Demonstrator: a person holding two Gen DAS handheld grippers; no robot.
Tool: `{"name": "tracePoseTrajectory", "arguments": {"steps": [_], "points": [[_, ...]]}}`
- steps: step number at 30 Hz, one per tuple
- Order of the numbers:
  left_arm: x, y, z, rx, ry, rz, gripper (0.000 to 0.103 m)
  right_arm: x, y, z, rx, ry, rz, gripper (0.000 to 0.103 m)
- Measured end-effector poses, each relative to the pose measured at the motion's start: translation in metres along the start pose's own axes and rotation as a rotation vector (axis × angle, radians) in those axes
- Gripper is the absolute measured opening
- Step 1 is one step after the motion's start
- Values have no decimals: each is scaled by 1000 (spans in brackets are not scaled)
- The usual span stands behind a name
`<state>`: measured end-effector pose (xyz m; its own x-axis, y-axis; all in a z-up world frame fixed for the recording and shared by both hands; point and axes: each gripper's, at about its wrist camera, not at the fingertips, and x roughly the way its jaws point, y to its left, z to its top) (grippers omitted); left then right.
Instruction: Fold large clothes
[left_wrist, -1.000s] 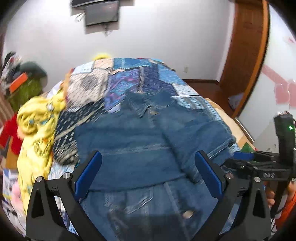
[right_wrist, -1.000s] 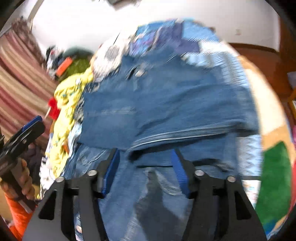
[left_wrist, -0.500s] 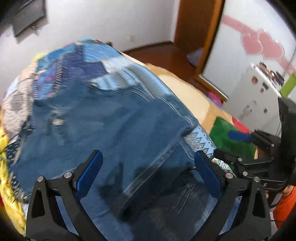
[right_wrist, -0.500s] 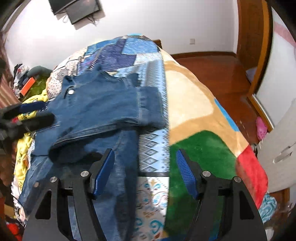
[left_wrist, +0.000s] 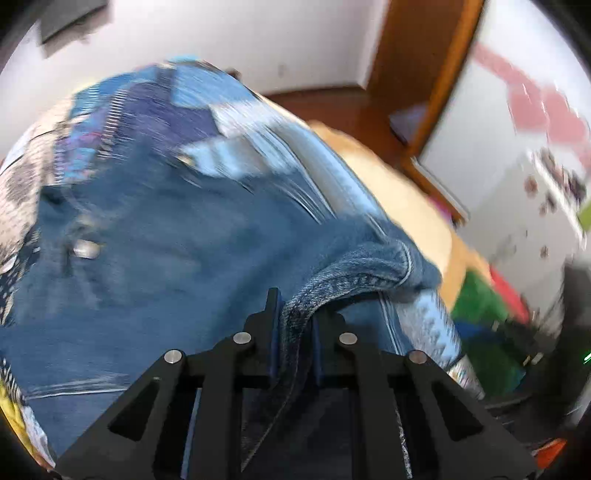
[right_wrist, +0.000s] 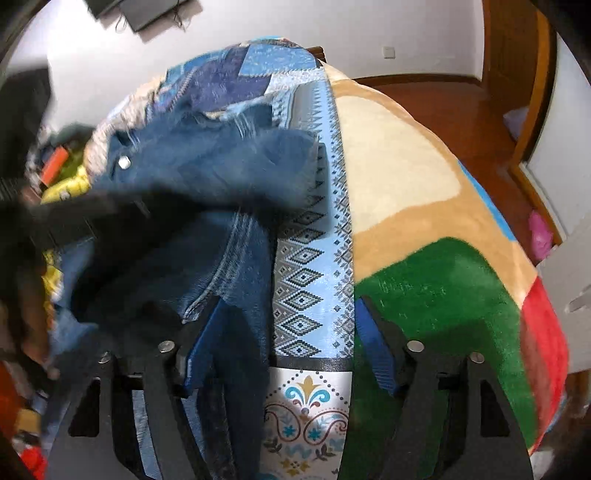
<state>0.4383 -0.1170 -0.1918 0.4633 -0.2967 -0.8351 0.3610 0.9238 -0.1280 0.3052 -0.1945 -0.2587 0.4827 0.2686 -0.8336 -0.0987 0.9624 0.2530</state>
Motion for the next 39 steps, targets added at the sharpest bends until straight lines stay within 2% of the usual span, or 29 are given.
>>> {"name": "tracePoseTrajectory", "arguments": {"steps": [2, 5, 8, 11, 14, 20, 22, 25, 28, 33, 35, 37, 39], "points": [[-26, 20, 9, -42, -52, -3, 13, 1, 2, 0, -10, -2, -16, 73], [-85, 61, 9, -140, -197, 13, 13, 2, 1, 1, -6, 8, -29, 75], [-125, 101, -5, -223, -269, 69, 12, 3, -1, 3, -8, 23, -38, 75], [-143, 137, -30, -308, -283, 101, 12, 4, 3, 3, -23, 31, -66, 76], [-143, 171, -61, -405, -249, 124, 11, 8, 7, 4, -31, 38, -97, 79], [-125, 200, -131, -503, -145, 104, 11, 6, 13, 1, -30, 40, -137, 82], [-121, 205, -152, -513, -119, 112, 11, 6, 14, 1, -35, 46, -148, 82], [-122, 210, -175, -526, -95, 69, 12, 7, 14, 1, -38, 53, -155, 82], [-121, 206, -193, -516, -75, 60, 15, 6, 16, 1, -44, 56, -167, 82], [-114, 194, -223, -505, 12, 55, 17, 4, 16, -1, -44, 64, -171, 82], [-116, 193, -233, -496, 31, 79, 26, 3, 15, -1, -44, 68, -171, 82], [-124, 197, -239, -513, 36, 93, 46, 2, 16, -1, -45, 73, -174, 82], [-136, 205, -241, -544, 20, 102, 49, -1, 17, 1, -48, 75, -175, 82]]}}
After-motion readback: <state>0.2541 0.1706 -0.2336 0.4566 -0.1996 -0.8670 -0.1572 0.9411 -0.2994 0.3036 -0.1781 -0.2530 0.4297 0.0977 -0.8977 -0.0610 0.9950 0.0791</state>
